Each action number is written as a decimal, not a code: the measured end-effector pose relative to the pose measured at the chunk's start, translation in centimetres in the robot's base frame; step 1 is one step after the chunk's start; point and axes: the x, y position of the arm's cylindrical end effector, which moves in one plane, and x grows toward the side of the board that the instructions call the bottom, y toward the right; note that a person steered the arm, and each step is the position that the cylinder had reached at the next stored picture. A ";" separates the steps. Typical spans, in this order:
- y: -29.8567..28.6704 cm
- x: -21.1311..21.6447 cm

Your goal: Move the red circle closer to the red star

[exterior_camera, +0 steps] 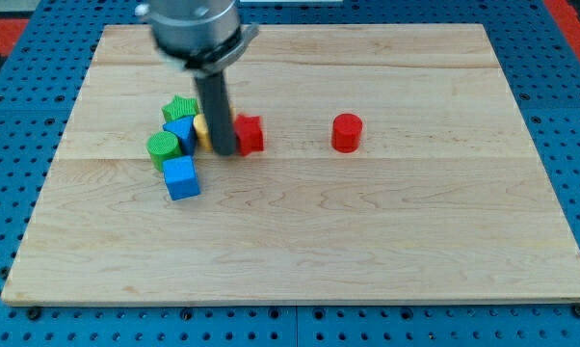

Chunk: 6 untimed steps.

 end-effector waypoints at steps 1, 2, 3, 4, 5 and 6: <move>6.4 -2.6; 9.9 -2.7; 9.7 -5.4; 10.3 0.5; 11.1 7.8; 17.5 6.5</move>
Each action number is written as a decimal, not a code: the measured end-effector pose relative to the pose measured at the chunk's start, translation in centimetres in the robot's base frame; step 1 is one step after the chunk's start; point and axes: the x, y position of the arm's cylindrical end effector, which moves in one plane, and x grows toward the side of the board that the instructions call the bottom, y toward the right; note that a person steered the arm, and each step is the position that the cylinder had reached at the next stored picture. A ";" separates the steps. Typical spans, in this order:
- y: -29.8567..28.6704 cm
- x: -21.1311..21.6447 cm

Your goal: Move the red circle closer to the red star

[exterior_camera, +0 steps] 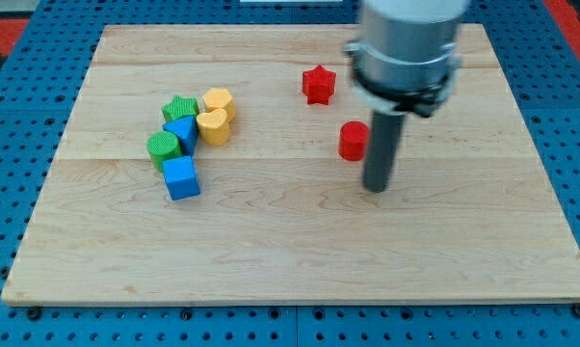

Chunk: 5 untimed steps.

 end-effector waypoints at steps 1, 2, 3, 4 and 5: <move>-5.3 -6.2; -3.9 -4.5; -7.1 -4.4; -7.4 -8.3; -6.7 -11.9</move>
